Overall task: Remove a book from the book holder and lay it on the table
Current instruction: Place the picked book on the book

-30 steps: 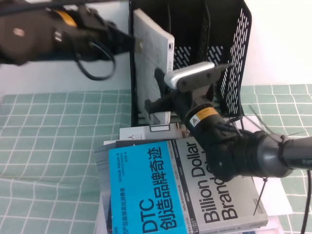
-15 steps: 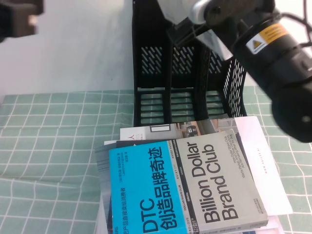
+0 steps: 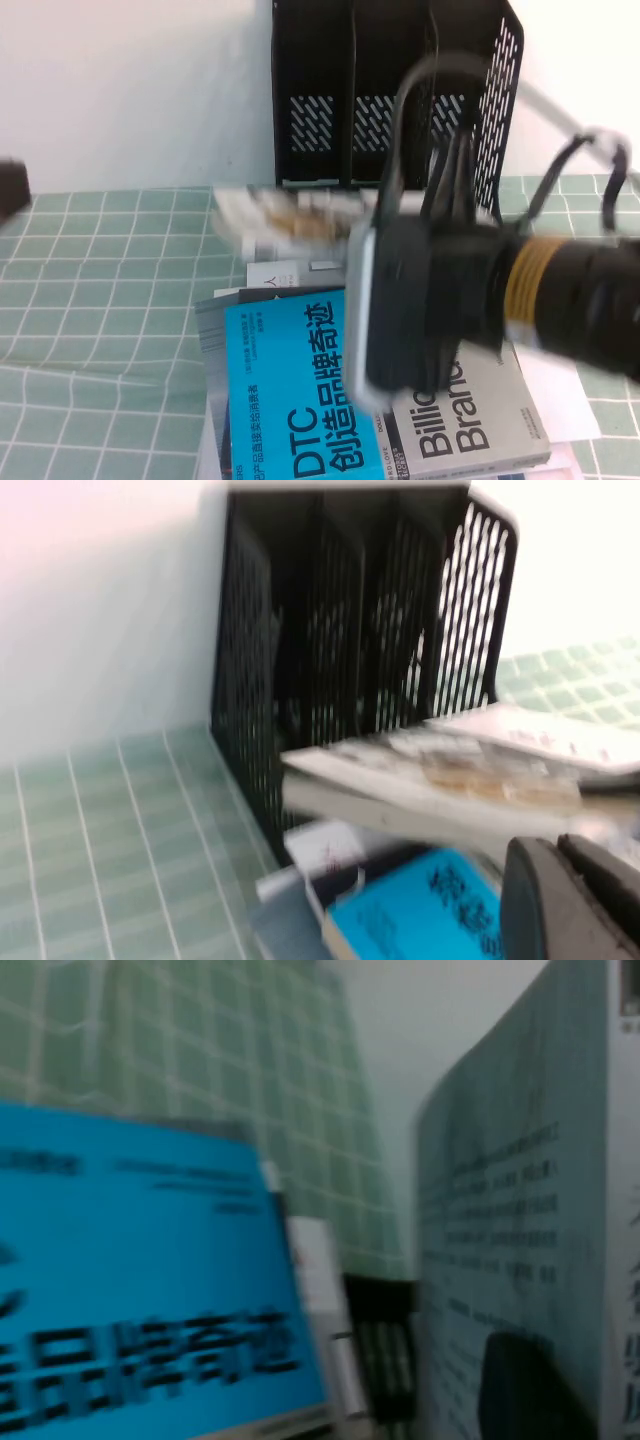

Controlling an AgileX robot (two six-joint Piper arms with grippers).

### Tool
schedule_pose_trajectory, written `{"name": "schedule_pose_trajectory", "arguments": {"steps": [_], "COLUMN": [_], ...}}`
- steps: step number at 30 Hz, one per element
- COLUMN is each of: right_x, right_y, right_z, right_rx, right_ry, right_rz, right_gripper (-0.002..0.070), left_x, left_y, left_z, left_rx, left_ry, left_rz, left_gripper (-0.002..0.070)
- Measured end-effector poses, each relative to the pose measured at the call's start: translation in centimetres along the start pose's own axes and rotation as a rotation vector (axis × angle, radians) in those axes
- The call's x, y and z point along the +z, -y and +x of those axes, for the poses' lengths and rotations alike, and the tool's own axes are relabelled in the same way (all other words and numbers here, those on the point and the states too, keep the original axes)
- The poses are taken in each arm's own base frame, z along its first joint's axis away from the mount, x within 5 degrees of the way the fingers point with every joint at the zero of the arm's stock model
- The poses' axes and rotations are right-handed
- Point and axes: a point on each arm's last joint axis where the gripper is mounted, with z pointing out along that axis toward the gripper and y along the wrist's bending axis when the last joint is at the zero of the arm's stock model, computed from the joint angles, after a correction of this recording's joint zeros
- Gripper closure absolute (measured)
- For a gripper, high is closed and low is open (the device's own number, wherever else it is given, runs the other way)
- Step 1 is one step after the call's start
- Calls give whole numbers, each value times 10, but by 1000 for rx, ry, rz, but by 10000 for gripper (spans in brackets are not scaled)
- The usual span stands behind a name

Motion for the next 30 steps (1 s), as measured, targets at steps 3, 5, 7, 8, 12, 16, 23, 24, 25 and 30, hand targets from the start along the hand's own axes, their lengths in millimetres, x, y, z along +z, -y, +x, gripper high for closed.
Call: {"name": "schedule_pose_trajectory", "arguments": {"steps": [3,5,7,8,12,16,23,24,25,30], "right_x": [1,-1,-2,-2,-3,-4,-3,-3,-3,-3], "right_y": [-34,-53,-65,-69,-81,-88,-88,-88,-88,-89], "right_z": [1,0,-2,-1,3,7,3,2,1,-3], "right_rx": [-54,-85,-72,-52,15,47,179,200,223,420], "right_ry": [-37,-41,-38,-42,-59,-70,-30,-17,-9,14], "right_rz": [-107,-163,-195,-207,-238,-253,-247,-246,-246,-251], "right_gripper": [559,559,559,559,559,559,559,549,529,332], "left_x": [7,13,17,17,20,20,26,26,27,28], "left_y": [-4,-6,-7,-7,-7,-6,-6,-6,-6,-2], "left_z": [19,29,35,36,38,36,44,45,47,48], "left_rx": [-38,-54,-71,-78,-97,-104,-129,-139,-148,-189], "left_ry": [-34,-56,-73,-72,-59,-38,-66,-68,-74,-84], "left_rz": [-8,-14,-13,-8,5,13,24,30,36,77], "left_gripper": [676,676,676,676,676,676,676,676,676,676]}}
